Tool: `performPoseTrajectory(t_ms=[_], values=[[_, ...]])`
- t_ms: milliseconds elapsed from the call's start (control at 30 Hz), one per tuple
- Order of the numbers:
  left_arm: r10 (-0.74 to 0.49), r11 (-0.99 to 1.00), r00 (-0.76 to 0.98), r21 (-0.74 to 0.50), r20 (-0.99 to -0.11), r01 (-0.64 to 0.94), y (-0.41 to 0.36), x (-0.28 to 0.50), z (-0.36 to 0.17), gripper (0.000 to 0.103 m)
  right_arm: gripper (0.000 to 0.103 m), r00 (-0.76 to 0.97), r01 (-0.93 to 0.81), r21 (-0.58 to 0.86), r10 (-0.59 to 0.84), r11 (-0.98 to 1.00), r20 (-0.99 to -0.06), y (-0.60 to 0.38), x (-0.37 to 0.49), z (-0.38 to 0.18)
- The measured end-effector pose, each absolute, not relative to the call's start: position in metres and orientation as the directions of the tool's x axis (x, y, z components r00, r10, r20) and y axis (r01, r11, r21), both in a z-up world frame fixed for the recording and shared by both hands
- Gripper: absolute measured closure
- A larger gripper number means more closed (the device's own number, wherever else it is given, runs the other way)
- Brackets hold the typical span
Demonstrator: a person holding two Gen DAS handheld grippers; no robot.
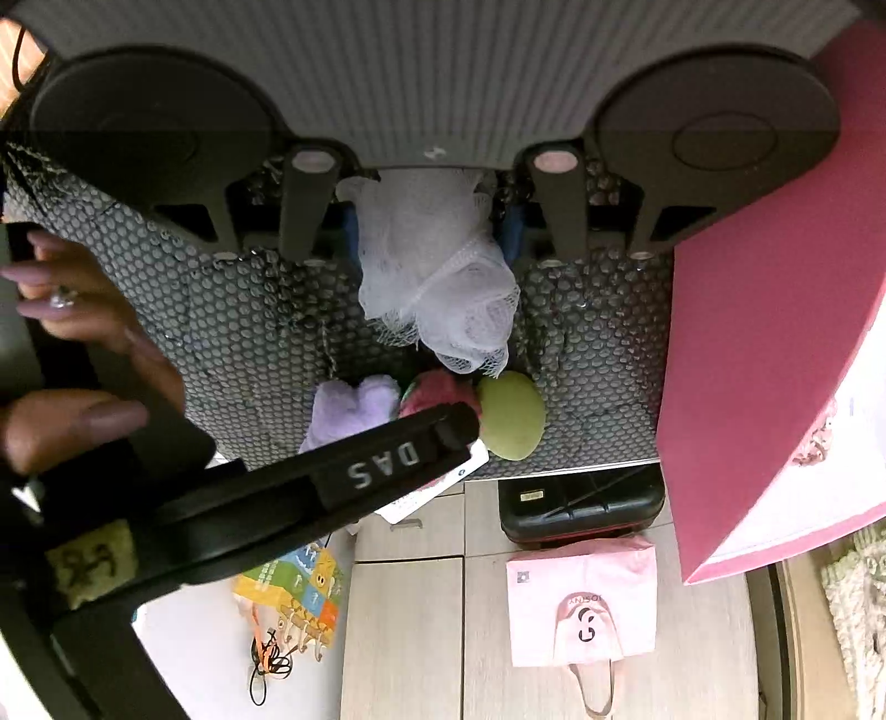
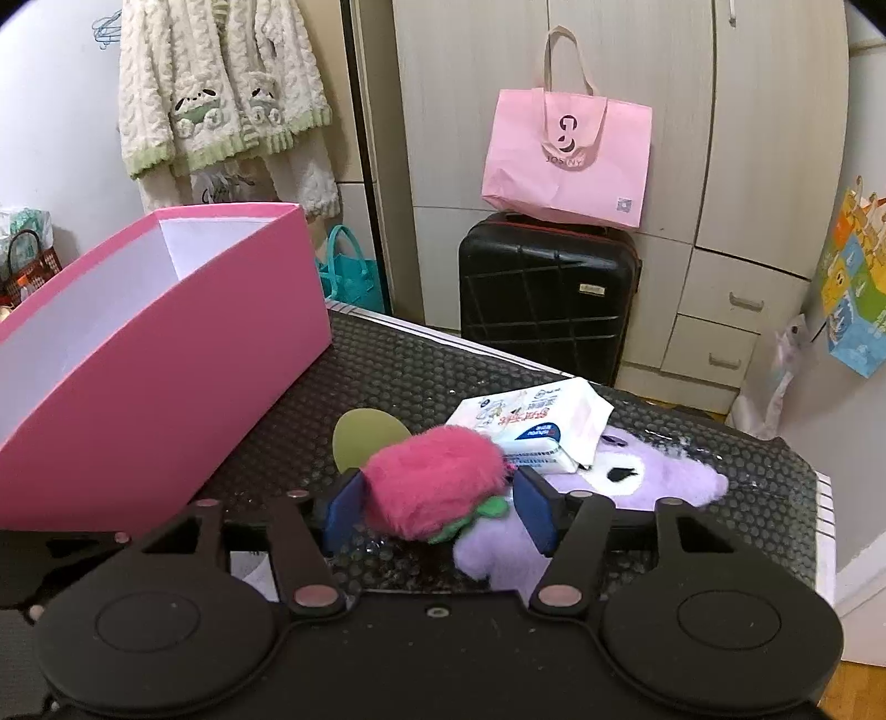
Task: Organize soft objects
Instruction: 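Grasp the bath puff with the left tool while the right tool grasps the pink strawberry plush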
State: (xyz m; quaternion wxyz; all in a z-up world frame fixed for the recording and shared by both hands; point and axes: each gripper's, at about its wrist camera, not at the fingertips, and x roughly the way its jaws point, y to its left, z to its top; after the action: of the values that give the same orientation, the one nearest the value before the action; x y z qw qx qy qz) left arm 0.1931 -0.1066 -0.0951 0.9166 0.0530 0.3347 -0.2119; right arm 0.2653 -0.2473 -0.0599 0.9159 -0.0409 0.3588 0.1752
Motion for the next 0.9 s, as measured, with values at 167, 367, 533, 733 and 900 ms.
performPoseTrajectory(t_ms=[167,367,533,733,900], values=[[-0.351,0.905,0.689,-0.043,-0.634,0.422,-0.106,0.192,-0.094,0.058,0.038,0.691,-0.379,0.029,0.304,0.925,-0.656,-0.238,0.261,-0.063],[-0.345,0.908,0.692,-0.037,-0.634,0.418,-0.107,0.192,-0.092,0.058,0.053,0.699,-0.377,0.004,0.287,0.926,-0.655,-0.241,0.254,-0.062],[-0.344,0.904,0.69,-0.025,-0.636,0.428,-0.109,0.187,-0.09,0.058,0.055,0.68,-0.367,0.082,0.328,0.927,-0.656,-0.254,0.244,-0.06],[-0.346,0.903,0.691,-0.027,-0.635,0.428,-0.106,0.181,-0.088,0.058,0.056,0.687,-0.348,0.123,0.342,0.929,-0.641,-0.261,0.223,-0.059],[-0.36,0.899,0.677,-0.045,-0.642,0.435,-0.102,0.176,-0.086,0.058,0.056,0.685,-0.323,0.144,0.336,0.935,-0.646,-0.268,0.207,-0.06]])
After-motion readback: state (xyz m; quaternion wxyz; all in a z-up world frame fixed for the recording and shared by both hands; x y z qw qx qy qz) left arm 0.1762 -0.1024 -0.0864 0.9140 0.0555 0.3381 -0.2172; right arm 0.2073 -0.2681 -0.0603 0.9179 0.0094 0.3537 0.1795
